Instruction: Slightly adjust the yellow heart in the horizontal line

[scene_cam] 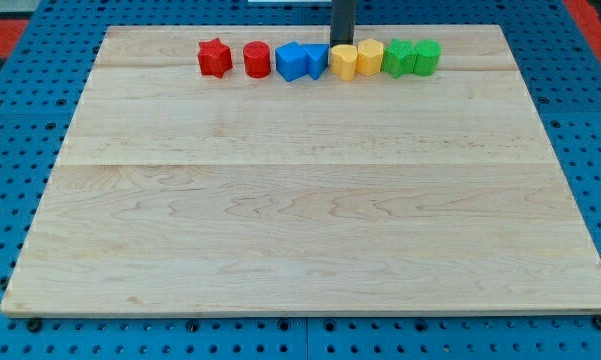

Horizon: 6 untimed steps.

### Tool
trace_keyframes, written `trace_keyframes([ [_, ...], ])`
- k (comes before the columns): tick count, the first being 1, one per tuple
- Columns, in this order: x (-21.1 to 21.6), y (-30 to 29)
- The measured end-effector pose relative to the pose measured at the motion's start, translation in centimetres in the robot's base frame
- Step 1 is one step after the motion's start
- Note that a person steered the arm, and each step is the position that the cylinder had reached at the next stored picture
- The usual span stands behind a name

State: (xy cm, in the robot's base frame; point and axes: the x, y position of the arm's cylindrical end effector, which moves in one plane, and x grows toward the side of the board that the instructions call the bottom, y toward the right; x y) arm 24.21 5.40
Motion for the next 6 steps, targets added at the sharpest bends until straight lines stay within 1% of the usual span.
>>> trace_keyframes([
  [1, 0.6, 0.0],
  [4, 0.0, 0.0],
  [6, -3.1, 0.0],
])
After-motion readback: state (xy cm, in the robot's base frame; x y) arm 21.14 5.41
